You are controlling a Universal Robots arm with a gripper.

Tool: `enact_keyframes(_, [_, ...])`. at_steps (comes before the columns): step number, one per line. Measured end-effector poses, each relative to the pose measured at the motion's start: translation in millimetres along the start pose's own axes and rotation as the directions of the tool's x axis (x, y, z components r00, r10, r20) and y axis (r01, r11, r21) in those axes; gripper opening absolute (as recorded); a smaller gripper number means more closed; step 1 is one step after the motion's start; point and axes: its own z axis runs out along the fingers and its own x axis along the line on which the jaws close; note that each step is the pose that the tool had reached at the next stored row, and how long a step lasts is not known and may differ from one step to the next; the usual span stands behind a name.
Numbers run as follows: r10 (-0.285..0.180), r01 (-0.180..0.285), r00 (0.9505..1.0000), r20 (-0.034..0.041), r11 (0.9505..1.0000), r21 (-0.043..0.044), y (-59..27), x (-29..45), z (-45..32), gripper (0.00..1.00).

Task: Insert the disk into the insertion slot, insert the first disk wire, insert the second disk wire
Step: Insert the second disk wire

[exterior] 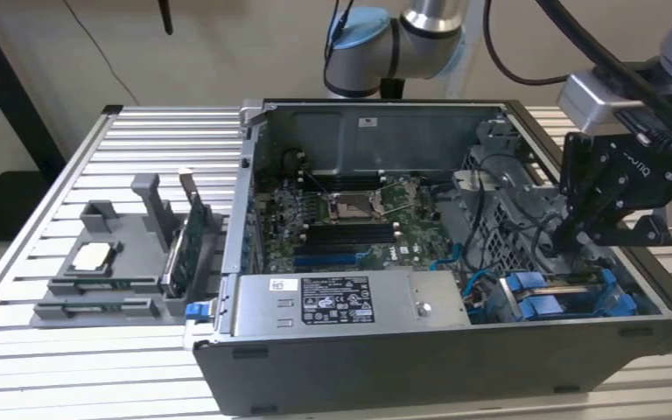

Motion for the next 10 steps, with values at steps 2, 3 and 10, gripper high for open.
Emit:
enact_keyframes(2, [0.001, -0.001, 1.0, 0.0001, 1.0, 0.0, 0.0, 0.9, 1.1, 0.16])
enact_keyframes(3, [0.002, -0.002, 1.0, 0.0, 1.0, 0.0001, -0.1, 1.3, 1.5, 0.16])
enact_keyframes(10, [0.019, -0.019, 0.9998, 0.0006, 0.9998, 0.0013, -0.3, 3.5, 4.9, 0.16])
